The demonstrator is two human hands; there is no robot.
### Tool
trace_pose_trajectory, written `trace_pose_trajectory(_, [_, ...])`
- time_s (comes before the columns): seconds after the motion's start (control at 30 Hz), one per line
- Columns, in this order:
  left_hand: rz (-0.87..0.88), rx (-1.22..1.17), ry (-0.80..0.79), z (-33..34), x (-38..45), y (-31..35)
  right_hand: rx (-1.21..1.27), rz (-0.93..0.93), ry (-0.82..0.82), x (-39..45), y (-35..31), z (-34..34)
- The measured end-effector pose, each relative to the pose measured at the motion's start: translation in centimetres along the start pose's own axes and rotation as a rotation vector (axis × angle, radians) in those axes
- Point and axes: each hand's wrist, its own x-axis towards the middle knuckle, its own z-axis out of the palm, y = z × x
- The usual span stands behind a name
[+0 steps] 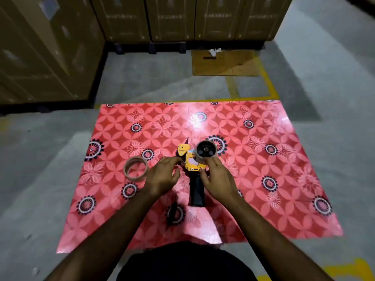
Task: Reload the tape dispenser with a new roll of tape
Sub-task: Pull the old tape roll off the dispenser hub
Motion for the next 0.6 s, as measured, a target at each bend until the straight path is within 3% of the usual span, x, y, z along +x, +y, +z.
trace_pose_trajectory(0.2, [-0.006,0.034,-0.067,0.8,0.1,0.1,-0.045,0.01,-0.086,1.2,-0.5,1.0])
trace_pose_trajectory(0.6, [-0.012,-0.012,-0.017,1.4,-1.2,-1.3,-0.021,-0.089,-0.109,1.2,0.3,2.3])
